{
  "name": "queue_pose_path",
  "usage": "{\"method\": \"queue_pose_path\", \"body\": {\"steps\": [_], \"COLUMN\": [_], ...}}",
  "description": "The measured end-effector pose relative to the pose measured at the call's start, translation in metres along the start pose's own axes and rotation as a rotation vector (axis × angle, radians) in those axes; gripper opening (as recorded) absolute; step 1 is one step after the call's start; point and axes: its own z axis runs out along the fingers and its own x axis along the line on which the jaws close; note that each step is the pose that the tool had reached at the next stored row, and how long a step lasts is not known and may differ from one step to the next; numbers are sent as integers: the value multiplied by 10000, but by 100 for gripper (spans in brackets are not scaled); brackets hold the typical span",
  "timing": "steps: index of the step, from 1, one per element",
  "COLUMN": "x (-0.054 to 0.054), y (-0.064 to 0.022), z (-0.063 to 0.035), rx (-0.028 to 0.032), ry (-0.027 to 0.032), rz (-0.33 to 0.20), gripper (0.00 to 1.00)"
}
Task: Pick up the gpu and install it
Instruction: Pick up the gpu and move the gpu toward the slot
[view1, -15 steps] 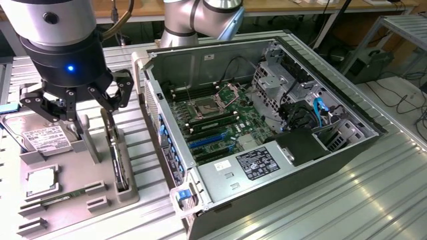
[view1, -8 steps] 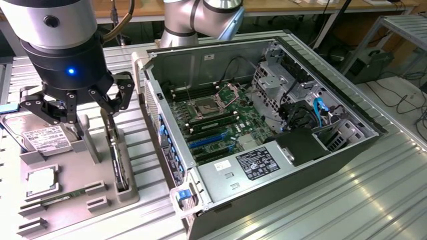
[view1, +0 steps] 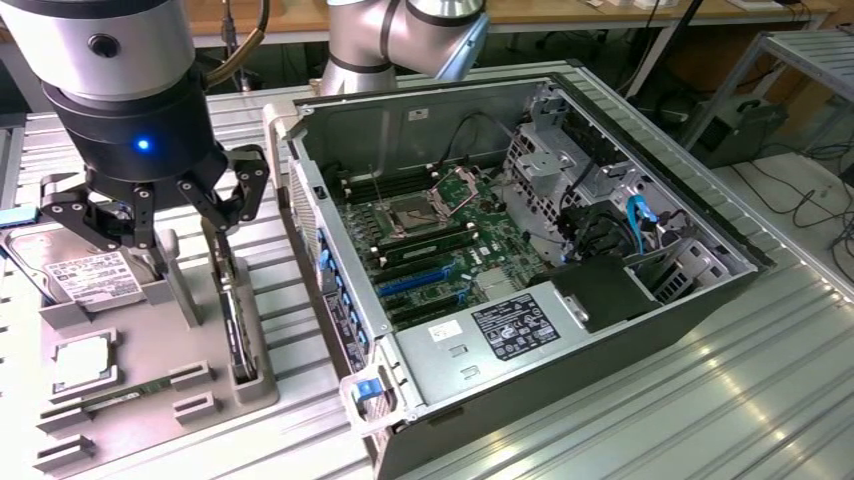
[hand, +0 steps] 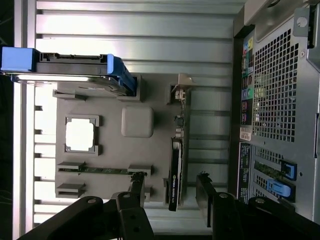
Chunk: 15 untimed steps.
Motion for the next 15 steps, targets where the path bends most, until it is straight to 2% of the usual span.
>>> {"method": "queue_pose_path", "body": {"steps": [15], "x": [-2], "y": [-12], "z": [60], "rx": [-1], "ry": [1], "rz": [-1], "gripper": [54]}}
